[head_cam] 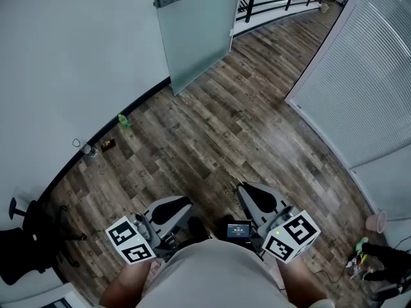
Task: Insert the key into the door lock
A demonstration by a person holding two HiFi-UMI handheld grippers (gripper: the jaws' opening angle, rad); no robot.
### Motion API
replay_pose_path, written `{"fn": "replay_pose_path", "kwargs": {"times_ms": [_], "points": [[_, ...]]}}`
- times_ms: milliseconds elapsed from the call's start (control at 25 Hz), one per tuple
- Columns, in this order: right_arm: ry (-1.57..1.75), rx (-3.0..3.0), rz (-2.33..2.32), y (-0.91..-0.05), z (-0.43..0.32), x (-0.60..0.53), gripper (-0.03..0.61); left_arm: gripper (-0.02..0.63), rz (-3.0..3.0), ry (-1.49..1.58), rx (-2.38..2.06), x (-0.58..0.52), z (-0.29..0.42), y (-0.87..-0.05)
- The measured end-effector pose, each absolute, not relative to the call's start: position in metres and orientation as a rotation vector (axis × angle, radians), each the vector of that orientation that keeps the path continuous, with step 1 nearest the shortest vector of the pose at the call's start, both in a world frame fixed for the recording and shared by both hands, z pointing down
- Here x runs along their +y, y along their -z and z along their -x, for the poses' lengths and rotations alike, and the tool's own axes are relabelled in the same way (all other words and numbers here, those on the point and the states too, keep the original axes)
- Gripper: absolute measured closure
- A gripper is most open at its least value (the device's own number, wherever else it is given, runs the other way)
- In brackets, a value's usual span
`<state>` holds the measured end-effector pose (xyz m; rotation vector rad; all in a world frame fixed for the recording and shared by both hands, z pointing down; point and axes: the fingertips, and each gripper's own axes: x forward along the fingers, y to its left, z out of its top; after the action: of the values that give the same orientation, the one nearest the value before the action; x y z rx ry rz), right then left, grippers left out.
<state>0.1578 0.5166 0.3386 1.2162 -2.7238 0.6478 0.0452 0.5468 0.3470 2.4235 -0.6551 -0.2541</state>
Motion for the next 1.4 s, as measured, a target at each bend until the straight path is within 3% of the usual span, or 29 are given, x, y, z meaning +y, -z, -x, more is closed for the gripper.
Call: {"fn": "replay_pose_path", "kwargs": {"times_ms": [1400], "points": [[-0.628, -2.738, -1.142, -0.343, -0.109, 0.491, 0.563, 0.546, -2.414, 0.288, -0.701, 0.525, -0.001, -0.352]]}}
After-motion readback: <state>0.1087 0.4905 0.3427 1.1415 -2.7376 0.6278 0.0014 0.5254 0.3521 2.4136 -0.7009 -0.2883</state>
